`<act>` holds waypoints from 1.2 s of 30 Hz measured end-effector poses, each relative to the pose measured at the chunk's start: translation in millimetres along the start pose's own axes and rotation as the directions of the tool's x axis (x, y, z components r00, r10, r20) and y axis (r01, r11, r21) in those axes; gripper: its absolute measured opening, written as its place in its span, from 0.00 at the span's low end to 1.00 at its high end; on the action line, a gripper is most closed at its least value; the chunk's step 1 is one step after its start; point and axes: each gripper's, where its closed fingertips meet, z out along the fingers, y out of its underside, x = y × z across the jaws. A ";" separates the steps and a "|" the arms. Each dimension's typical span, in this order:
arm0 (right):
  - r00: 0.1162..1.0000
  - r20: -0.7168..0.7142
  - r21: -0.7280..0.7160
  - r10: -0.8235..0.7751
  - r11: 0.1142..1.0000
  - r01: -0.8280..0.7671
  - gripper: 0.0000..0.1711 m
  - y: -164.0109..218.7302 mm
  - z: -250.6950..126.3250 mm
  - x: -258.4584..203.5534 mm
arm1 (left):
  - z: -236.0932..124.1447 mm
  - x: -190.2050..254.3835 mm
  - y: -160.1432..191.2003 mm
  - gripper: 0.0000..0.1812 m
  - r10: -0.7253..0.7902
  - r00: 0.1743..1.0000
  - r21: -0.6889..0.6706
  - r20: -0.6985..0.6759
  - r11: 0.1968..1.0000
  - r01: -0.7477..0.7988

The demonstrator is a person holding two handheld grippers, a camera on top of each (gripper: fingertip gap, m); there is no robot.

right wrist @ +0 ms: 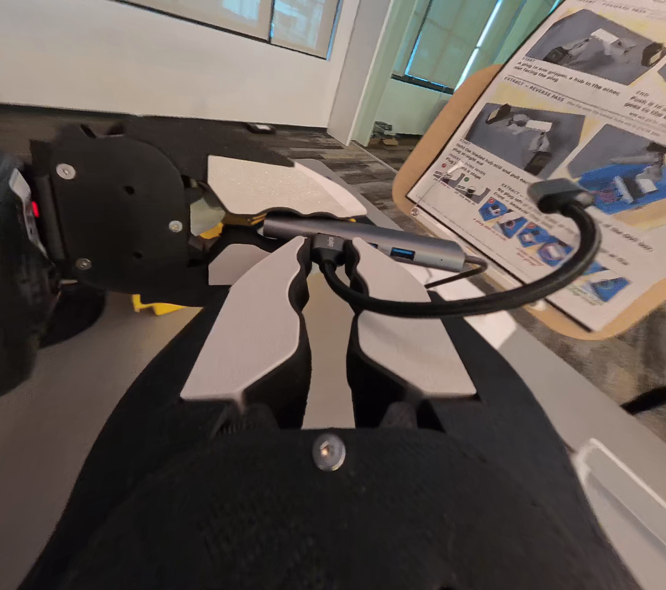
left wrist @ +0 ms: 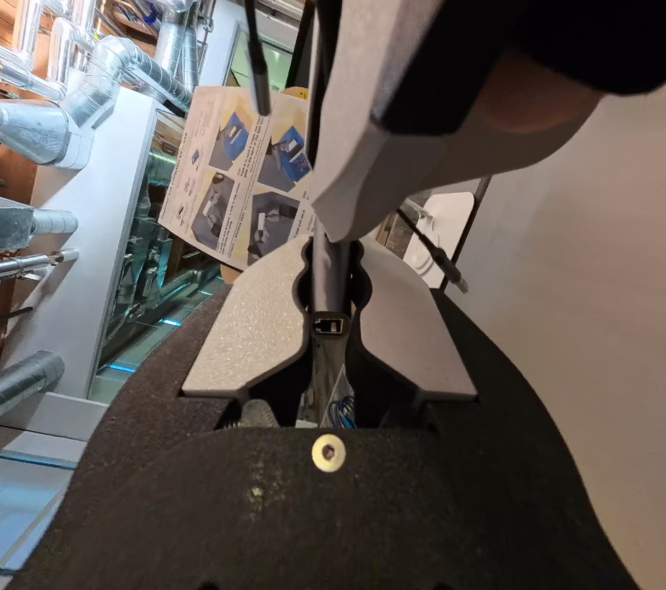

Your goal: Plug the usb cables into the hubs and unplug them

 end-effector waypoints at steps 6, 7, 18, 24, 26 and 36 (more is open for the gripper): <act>0.987 0.120 0.045 0.109 0.992 -0.115 0.11 -4.8 -3.8 -0.4 | -5.5 -0.9 -13.9 0.09 -0.061 0.998 0.162 -0.010 0.985 0.062; 0.983 0.135 0.053 0.122 0.990 -0.130 0.11 -5.8 -4.8 -0.7 | -6.6 -1.7 -16.9 0.10 -0.069 0.998 0.190 0.000 0.979 0.068; 0.983 0.151 0.020 0.107 0.994 -0.111 0.11 1.5 -0.9 -3.9 | -5.9 5.5 -15.5 0.09 -0.002 1.000 0.110 -0.018 0.994 0.004; 0.989 0.135 0.006 0.065 0.998 -0.066 0.11 0.0 -2.9 -5.3 | -7.7 5.1 -17.1 0.09 -0.029 0.999 0.131 -0.031 0.991 0.033; 0.993 0.118 0.009 0.031 0.999 -0.032 0.11 -3.6 -5.3 -6.5 | -9.8 1.9 -19.7 0.10 -0.031 0.999 0.145 -0.020 0.989 0.033; 0.998 0.030 -0.038 -0.049 0.998 0.051 0.11 -5.5 -6.7 -8.5 | -11.9 -0.8 -21.2 0.10 -0.003 1.000 0.137 -0.001 0.991 0.003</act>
